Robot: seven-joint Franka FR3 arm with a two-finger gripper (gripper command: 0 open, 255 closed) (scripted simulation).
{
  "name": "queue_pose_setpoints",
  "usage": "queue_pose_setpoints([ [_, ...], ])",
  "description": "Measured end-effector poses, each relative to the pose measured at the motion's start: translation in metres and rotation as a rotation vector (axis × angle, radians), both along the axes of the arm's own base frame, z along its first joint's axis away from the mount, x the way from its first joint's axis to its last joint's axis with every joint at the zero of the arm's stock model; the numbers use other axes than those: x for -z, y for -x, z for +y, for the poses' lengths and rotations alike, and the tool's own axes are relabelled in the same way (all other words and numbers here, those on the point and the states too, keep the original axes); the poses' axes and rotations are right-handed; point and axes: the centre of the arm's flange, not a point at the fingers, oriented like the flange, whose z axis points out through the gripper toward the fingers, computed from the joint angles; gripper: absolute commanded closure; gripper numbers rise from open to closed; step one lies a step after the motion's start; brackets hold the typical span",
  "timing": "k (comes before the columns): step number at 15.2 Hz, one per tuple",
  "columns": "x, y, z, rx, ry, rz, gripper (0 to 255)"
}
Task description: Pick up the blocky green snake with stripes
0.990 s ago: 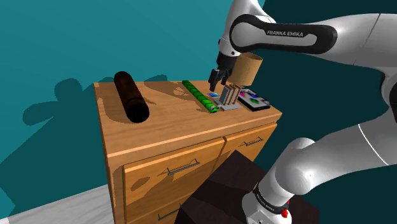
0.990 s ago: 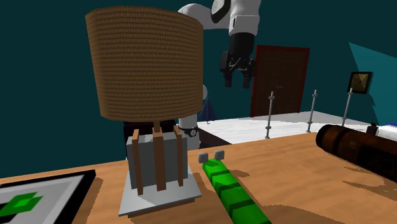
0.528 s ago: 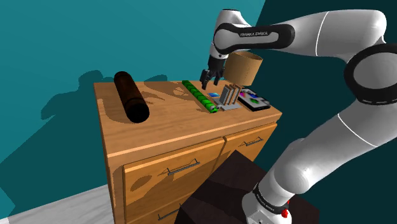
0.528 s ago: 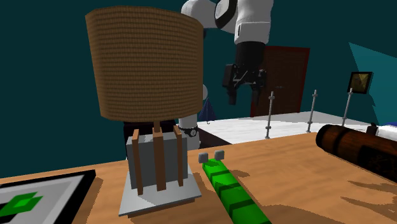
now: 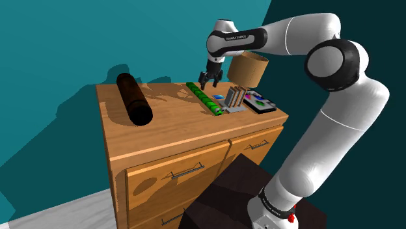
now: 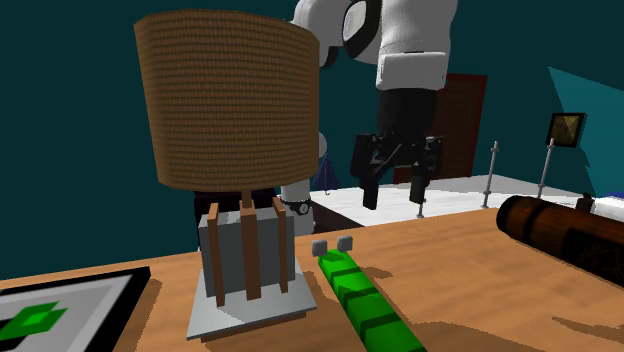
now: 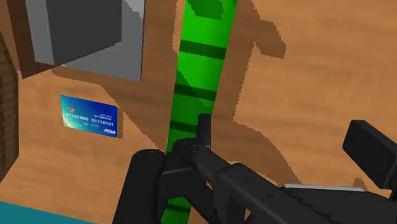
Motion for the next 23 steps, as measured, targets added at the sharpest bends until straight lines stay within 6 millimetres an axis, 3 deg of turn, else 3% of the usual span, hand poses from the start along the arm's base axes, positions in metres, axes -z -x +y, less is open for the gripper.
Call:
queue_pose_setpoints([
  [11, 0.072, -0.092, -0.097, 0.139, -0.036, 0.015, 0],
  [19, 0.113, -0.096, -0.104, 0.15, -0.039, 0.016, 0],
  [20, 0.115, -0.096, -0.105, 0.15, -0.039, 0.016, 255],
  [23, 0.117, -0.097, -0.105, 0.15, -0.039, 0.015, 255],
])
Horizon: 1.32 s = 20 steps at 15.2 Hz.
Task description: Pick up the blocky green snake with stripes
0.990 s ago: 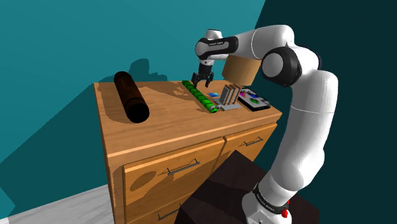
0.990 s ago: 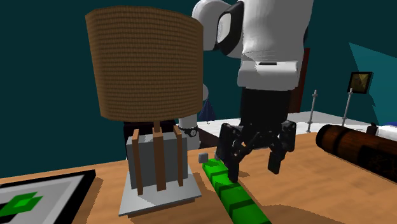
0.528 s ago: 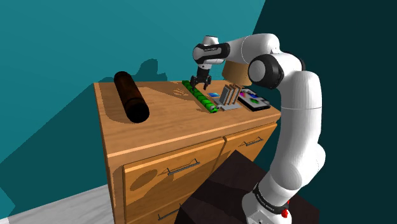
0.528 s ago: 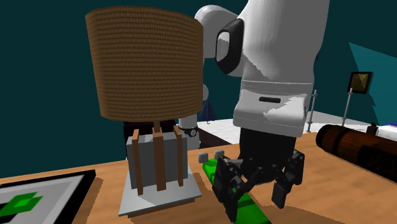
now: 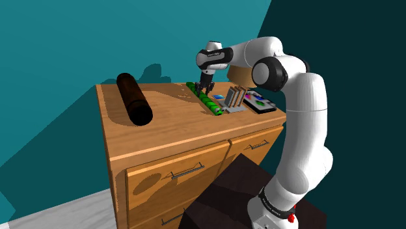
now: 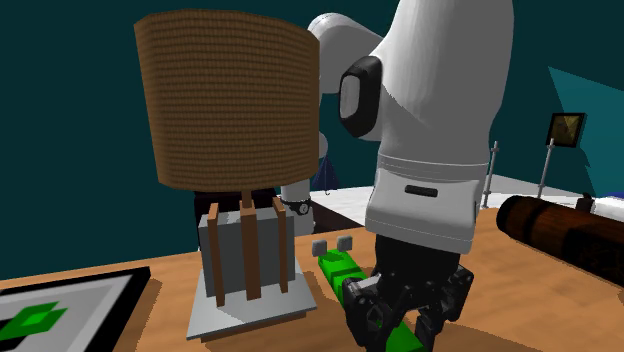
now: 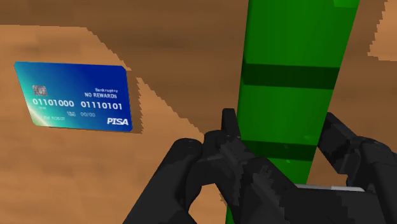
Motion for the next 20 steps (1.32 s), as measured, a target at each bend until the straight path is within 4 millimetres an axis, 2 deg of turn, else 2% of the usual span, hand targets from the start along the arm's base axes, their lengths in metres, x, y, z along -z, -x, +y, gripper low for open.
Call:
queue_pose_setpoints([
  [8, -0.003, 0.001, 0.0, 0.0, 0.0, 0.0, 255],
  [20, -0.063, 0.0, 0.0, 0.001, 0.0, 0.001, 255],
])
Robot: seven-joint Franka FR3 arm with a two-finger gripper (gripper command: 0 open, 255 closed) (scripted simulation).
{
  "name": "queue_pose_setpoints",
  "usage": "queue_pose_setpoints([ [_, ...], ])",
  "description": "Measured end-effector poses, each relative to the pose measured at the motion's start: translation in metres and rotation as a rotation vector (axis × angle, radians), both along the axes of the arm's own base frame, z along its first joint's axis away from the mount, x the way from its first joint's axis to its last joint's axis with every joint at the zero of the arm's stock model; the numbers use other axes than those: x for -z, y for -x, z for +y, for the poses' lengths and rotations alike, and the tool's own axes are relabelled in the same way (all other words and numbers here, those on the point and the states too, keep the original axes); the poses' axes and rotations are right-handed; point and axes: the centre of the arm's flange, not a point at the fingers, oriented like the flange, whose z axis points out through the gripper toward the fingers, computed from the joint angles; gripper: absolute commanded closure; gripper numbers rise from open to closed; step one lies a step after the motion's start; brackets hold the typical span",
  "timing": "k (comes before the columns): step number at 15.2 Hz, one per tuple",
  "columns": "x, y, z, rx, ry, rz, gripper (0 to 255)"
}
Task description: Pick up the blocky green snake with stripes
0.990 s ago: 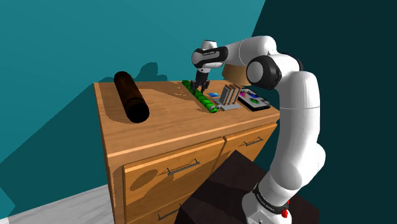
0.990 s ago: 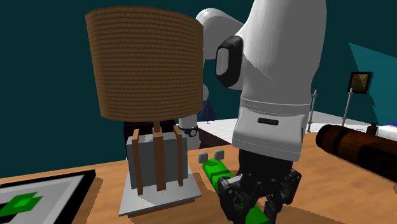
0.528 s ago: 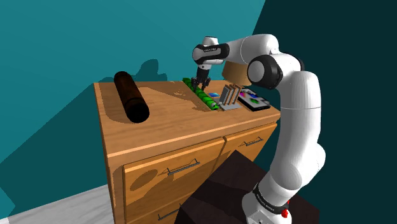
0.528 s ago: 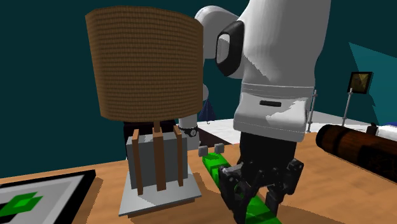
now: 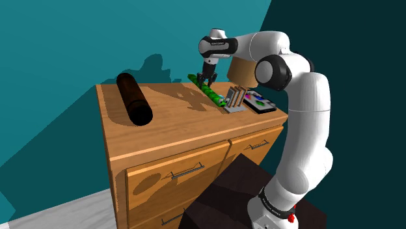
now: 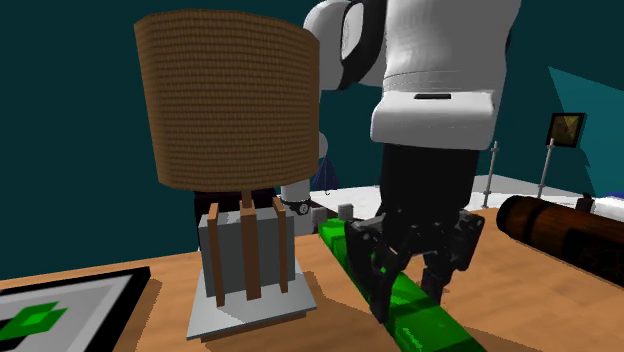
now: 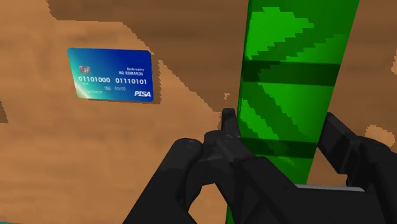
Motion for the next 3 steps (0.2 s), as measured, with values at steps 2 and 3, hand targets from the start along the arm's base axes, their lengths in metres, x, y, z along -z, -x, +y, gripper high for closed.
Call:
queue_pose_setpoints([
  [2, -0.0109, 0.0004, 0.0012, 0.0, 0.0, 0.0, 255],
  [3, -0.0142, 0.0003, 0.0007, 0.0, 0.0, 0.0, 255],
])
